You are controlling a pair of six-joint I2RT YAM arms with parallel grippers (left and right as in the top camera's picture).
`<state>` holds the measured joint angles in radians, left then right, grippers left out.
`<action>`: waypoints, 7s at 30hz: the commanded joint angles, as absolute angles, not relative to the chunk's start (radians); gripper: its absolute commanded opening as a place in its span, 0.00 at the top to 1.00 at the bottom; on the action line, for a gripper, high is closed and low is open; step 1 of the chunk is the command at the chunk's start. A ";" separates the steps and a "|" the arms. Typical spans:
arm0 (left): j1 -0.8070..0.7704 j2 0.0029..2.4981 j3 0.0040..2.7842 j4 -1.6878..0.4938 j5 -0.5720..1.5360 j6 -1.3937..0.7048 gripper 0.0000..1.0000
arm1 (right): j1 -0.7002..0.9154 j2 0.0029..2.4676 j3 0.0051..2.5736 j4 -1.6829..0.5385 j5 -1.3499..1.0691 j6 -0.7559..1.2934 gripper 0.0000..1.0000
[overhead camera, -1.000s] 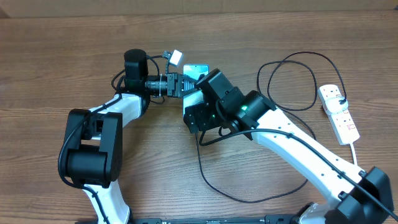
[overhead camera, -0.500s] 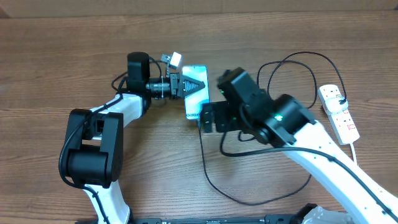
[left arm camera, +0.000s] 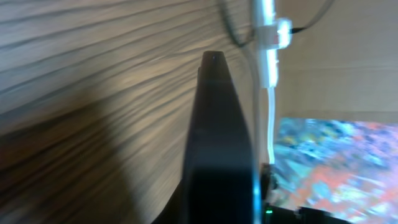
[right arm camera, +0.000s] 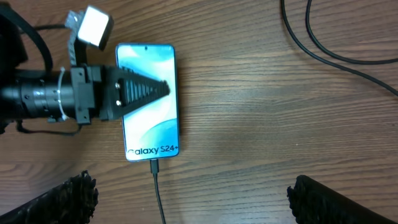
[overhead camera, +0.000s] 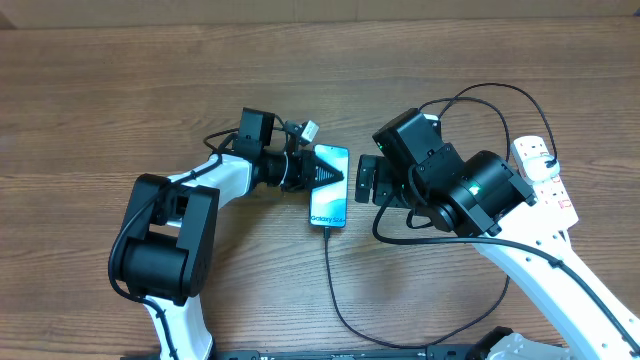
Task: Plug charger to phone and switch on socket
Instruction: 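Hold the phone flat on the table with the left gripper, then open the left gripper and lift it off the phone, then retract the left arm and move the right gripper toward the power strip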
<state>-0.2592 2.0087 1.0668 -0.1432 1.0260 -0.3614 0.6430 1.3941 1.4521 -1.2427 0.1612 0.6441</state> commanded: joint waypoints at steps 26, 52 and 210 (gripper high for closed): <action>-0.249 2.042 1.069 -0.347 0.802 -0.215 0.77 | 0.641 1.384 1.478 -1.185 0.179 0.659 0.00; -0.241 2.042 1.069 -0.444 0.657 -0.318 0.36 | 0.641 1.410 1.477 -1.197 0.179 0.659 0.00; -0.697 1.076 1.682 -1.545 -0.819 -0.847 0.00 | 0.012 1.421 1.472 -1.499 0.365 0.918 0.96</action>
<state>-0.6594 1.1458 1.7622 -1.5185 -0.6632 -0.6281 0.1104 1.4189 1.4548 -1.5013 0.3473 0.8986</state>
